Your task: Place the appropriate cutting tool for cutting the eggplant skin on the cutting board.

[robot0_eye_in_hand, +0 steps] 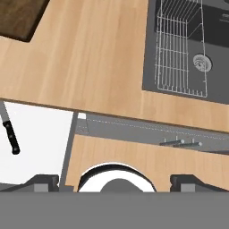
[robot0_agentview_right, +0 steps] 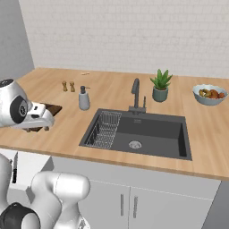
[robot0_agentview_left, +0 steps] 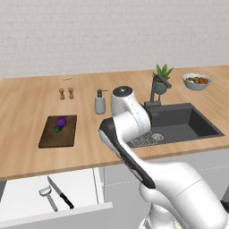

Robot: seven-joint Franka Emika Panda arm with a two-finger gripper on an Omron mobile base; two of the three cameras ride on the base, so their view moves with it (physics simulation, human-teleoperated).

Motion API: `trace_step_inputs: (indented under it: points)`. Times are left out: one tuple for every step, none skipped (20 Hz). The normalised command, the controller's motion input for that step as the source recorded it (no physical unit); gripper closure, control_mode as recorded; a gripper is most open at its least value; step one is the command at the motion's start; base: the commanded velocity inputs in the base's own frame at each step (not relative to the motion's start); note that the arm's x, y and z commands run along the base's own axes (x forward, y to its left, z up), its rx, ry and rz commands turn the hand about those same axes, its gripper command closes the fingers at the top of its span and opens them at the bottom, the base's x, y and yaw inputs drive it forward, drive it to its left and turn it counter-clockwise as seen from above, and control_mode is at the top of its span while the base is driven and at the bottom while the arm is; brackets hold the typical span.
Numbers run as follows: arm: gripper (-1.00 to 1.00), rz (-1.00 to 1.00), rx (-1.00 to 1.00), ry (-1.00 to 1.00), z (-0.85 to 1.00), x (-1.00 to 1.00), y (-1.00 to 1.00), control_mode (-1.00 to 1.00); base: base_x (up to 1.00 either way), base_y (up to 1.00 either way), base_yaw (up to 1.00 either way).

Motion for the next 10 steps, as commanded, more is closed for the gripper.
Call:
trace_step_inputs:
  points:
    - [-1.00,0.00,0.00,0.00,0.00,0.00,0.00,-1.00,0.00,0.00,0.00]
    - [-1.00,0.00,0.14,0.00,-0.01,-0.26,0.00,-1.00,0.00,0.00,0.00]
    - [-1.00,-0.04,0.26,0.00,-0.14,-0.06,0.20,-1.00,0.00,0.00,0.00]
    - [-1.00,-0.09,0.31,0.00,-0.19,0.00,0.46,-1.00,0.00,0.00,0.00]
    - [-1.00,-0.08,0.29,0.00,-0.26,0.00,0.56,-1.00,0.00,0.00,0.00]
    - [-1.00,-0.07,0.25,0.00,-0.32,0.00,0.66,-1.00,0.00,0.00,0.00]
    - [-1.00,-0.05,0.25,0.00,-0.34,0.00,0.69,-1.00,0.00,0.00,0.00]
    - [-1.00,-0.05,0.25,0.00,-0.39,0.00,0.73,-1.00,0.00,0.00,0.00]
    - [-1.00,-0.04,0.23,0.00,-0.42,0.00,0.79,-1.00,0.00,0.00,0.00]
    - [-1.00,-0.04,0.19,0.00,-0.43,0.00,0.89,-1.00,0.00,0.00,0.00]
